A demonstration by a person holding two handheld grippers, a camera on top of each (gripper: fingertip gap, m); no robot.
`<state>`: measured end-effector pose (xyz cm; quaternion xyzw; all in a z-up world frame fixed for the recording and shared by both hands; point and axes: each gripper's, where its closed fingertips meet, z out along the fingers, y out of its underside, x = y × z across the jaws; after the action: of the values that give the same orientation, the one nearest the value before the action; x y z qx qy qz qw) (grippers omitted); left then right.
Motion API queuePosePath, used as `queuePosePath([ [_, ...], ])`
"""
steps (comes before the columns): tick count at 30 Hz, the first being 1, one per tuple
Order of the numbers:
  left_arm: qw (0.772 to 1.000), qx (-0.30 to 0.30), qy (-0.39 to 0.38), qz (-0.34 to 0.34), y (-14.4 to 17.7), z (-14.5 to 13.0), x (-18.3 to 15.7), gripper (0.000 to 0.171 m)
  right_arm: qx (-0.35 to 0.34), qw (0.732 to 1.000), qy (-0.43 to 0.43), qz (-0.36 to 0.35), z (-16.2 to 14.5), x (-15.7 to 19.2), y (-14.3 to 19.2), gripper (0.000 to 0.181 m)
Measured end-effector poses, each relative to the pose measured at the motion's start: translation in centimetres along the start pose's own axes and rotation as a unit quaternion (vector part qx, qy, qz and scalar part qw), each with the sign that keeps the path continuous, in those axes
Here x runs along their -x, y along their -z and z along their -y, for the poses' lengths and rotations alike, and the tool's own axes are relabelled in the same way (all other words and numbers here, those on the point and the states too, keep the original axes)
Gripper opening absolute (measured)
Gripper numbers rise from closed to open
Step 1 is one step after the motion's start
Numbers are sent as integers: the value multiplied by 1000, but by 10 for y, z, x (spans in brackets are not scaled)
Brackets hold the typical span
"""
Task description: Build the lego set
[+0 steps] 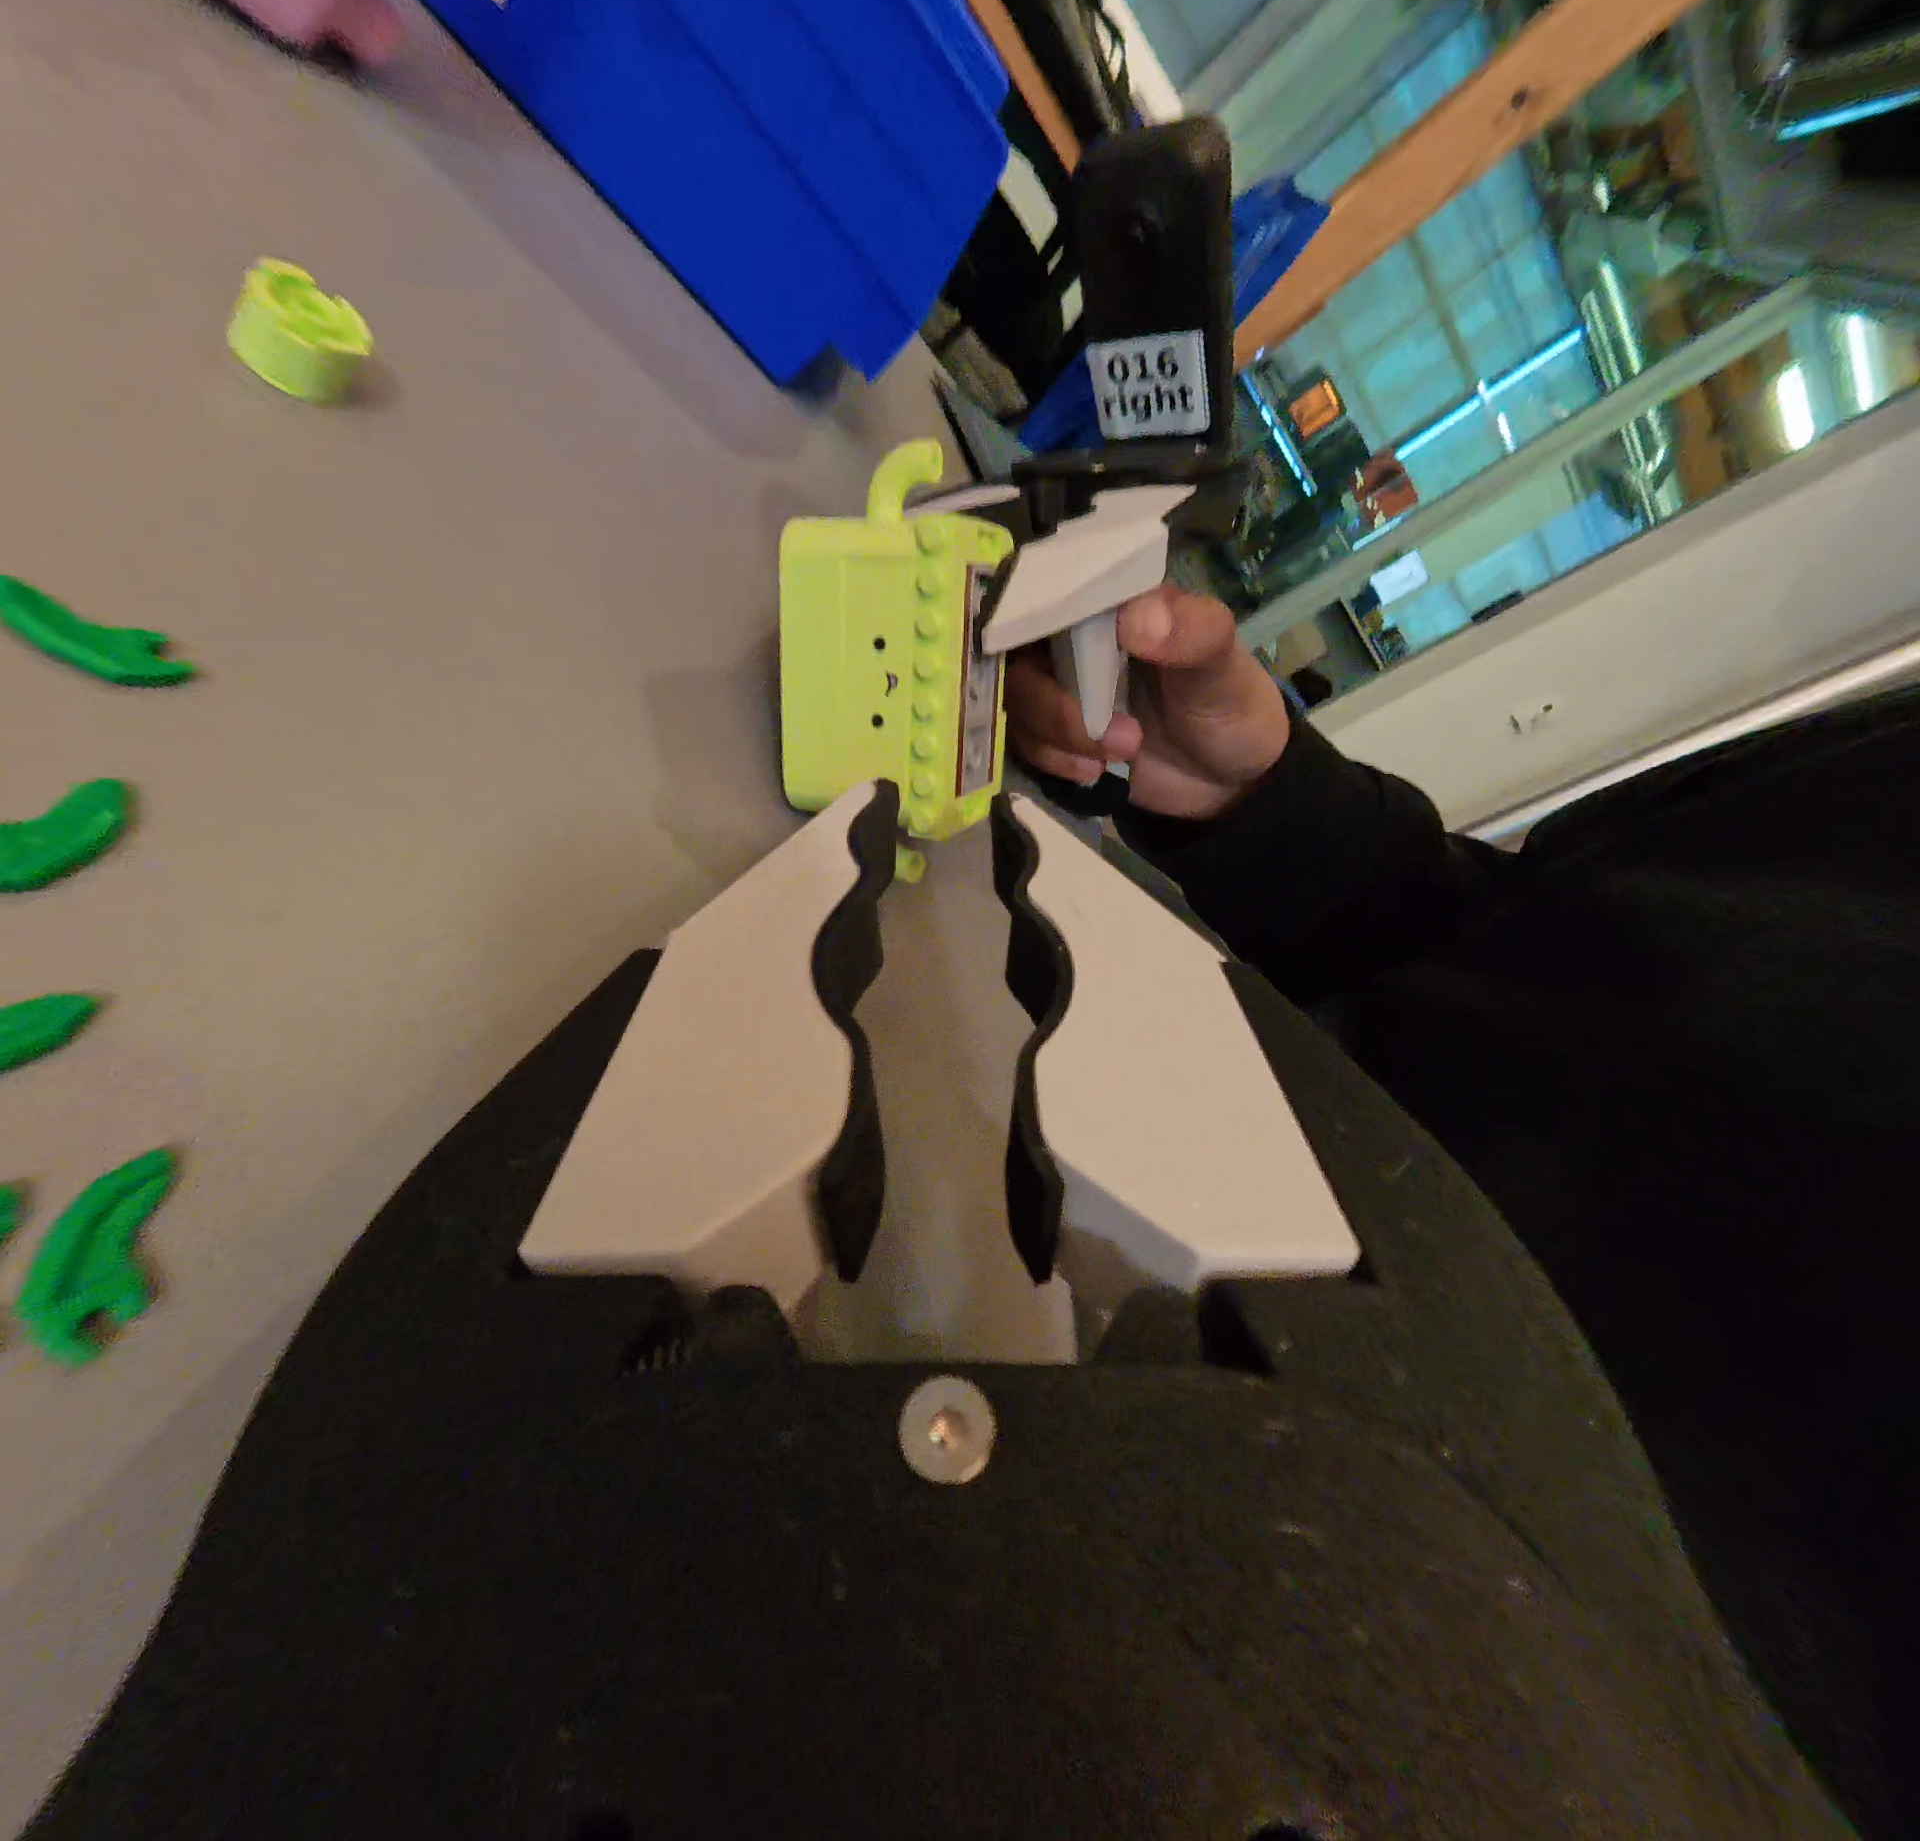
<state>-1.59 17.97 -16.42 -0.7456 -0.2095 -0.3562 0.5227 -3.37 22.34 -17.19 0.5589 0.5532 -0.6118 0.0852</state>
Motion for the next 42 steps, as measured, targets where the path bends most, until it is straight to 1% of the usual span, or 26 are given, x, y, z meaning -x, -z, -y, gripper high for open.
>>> queuePosePath([
  [2, 1000, 17, 15, -4, -10, -6, -2, 20, -2, 1000, 2, 1, 0, 1, 0, 43],
  [5, 999, 20, 27, -1, -17, -6, -1, 20, 4, 1000, 9, -4, -2, 1, -1, 43],
  [6, 999, 19, 30, 3, -17, -6, 1, 19, 5, 1000, 11, -5, -2, 1, -2, 43],
  [8, 999, 23, 39, 7, -18, -7, 3, 11, 5, 1000, 12, -4, -2, 1, -2, 43],
  [10, 999, 22, 39, 7, -18, -6, 3, 8, 5, 1000, 11, -3, -2, 1, -2, 43],
  [14, 999, 9, 36, 6, -18, -3, 3, 10, 12, 1000, 15, -4, -4, 2, -3, 43],
  [18, 999, 12, 44, 1, -18, -3, 3, 6, 10, 1000, 14, -5, -4, 1, -3, 43],
  [22, 1000, 13, 23, 15, -17, -5, 2, 6, 11, 1000, 16, -4, -4, 2, -4, 43],
  [25, 1000, 14, 22, 16, -17, -5, 2, 6, 14, 1000, 13, -2, -5, 2, -4, 43],
  [29, 1000, 0, 18, 25, -13, -4, 1, 6, 22, 1000, 1, 10, -6, 5, -6, 43],
  [35, 997, -31, 63, -19, 1, -3, -11, 6, 27, 998, -18, 61, -8, 20, -13, 43],
  [38, 997, -35, 64, -15, 9, -3, -13, 6, 14, 997, -10, 69, -5, 27, -20, 43],
  [39, 997, -36, 65, -11, 11, -4, -11, 5, 7, 997, -14, 73, -3, 29, -22, 45],
  [40, 997, -36, 67, -7, 13, -5, -9, 6, 8, 997, -24, 78, -4, 30, -26, 51],
  [42, 996, -39, 77, -2, 17, -7, -5, 5, 27, 996, -38, 76, -9, 29, -32, 58],
])
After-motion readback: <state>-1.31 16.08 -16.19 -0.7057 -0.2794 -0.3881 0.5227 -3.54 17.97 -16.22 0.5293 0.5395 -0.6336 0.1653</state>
